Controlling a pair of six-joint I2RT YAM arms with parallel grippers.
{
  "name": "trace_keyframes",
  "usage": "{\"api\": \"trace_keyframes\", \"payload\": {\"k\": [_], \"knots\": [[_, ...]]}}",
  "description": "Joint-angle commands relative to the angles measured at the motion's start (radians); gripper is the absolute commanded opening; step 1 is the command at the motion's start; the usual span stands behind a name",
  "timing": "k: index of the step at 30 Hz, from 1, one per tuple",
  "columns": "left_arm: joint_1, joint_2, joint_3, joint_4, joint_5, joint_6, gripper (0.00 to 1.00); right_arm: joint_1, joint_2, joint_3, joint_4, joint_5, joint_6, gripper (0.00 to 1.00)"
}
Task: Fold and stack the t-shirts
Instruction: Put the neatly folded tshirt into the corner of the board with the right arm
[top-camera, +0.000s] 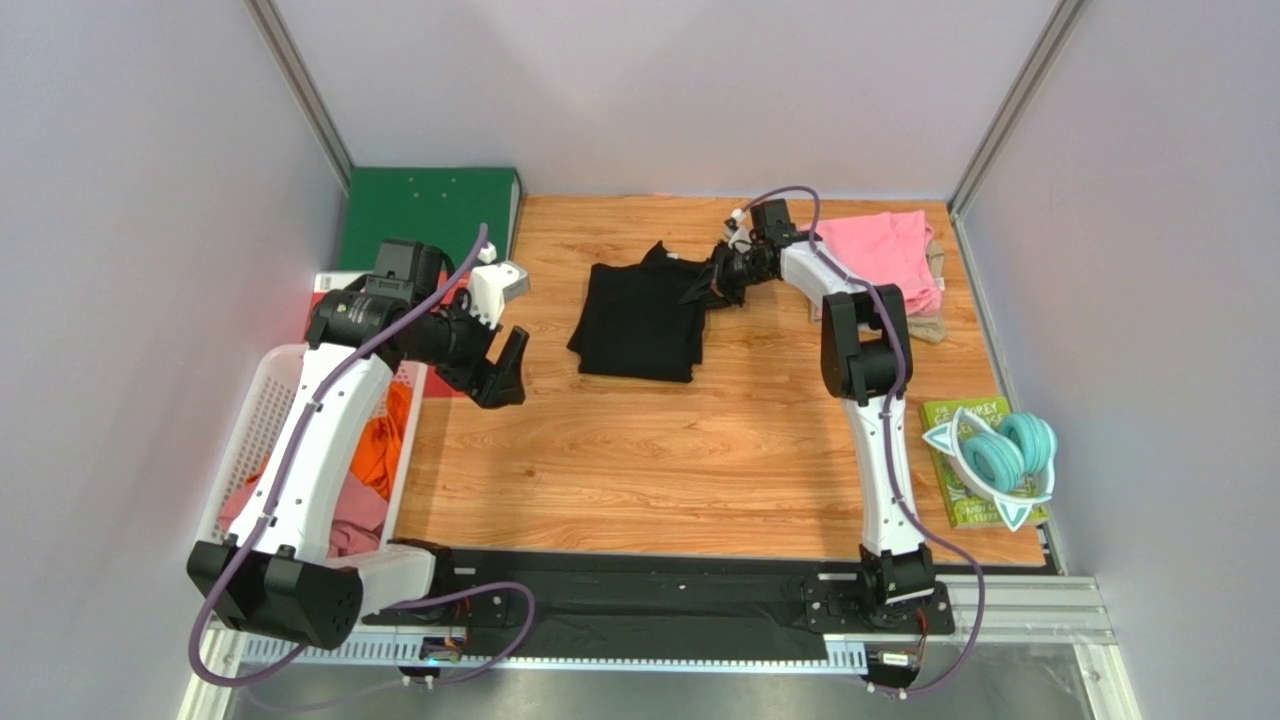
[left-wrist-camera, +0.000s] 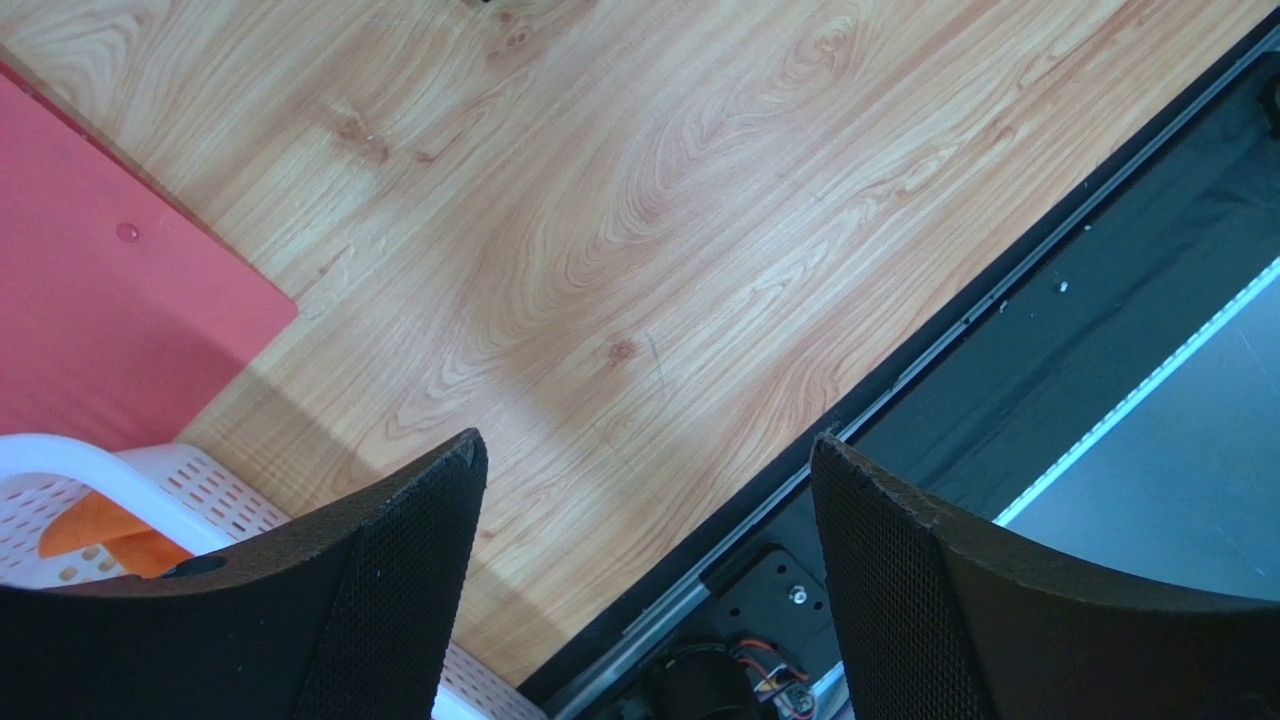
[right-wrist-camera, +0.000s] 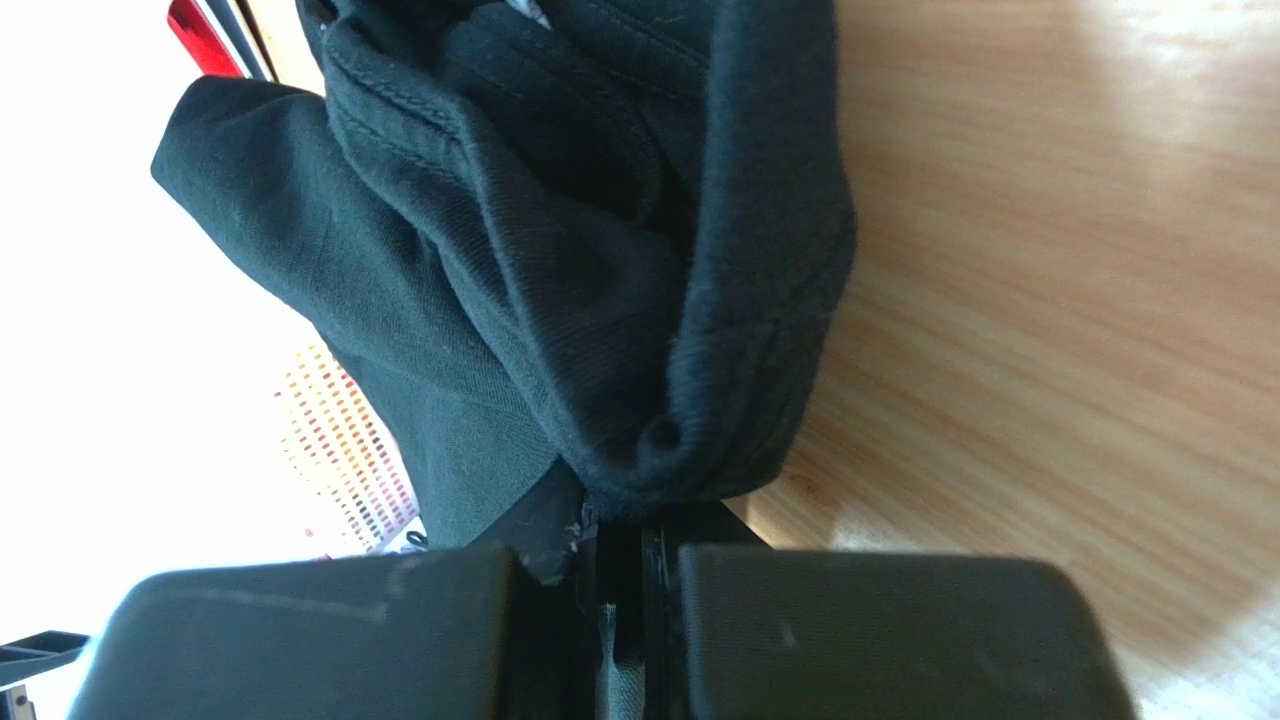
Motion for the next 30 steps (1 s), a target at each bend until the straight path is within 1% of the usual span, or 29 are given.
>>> {"api": "trace_keyframes", "payload": {"k": [1,2,7,12,17,19,20,22,26,30], "knots": [[0.003,-0.036,-0.002,-0.01,0.025,0.021,0.85,0.015,-0.09,-0.033,0.017,-0.025,-0.033,0.0],[0.002,-0.039,-0.002,-0.012,0.023,0.021,0.85,0.017,-0.112,-0.03,0.027,-0.039,-0.027,0.0],[0.003,-0.052,-0.002,-0.019,0.023,0.017,0.85,0.006,-0.219,0.105,0.021,-0.057,-0.012,0.0],[0.003,-0.074,-0.039,-0.004,0.019,0.012,0.85,-0.052,-0.297,0.183,0.03,-0.065,0.031,0.0],[0.003,-0.08,-0.08,0.013,0.016,0.009,0.85,-0.147,-0.398,0.102,0.122,-0.07,0.094,0.0],[0.003,-0.085,-0.085,0.016,0.02,0.006,0.85,-0.194,-0.422,0.105,0.127,-0.073,0.116,0.0],[0.003,-0.088,-0.089,0.019,0.02,0.006,0.85,-0.199,-0.425,0.122,0.127,-0.083,0.125,0.0],[0.003,-0.092,-0.089,0.019,0.023,0.003,0.85,-0.268,-0.441,0.137,0.125,-0.086,0.151,0.0],[0.003,-0.098,-0.086,0.018,0.02,0.005,0.85,-0.348,-0.489,0.114,0.162,-0.062,0.203,0.0],[0.003,-0.1,-0.088,0.019,0.02,0.005,0.85,-0.406,-0.517,0.05,0.17,-0.044,0.214,0.0]]}}
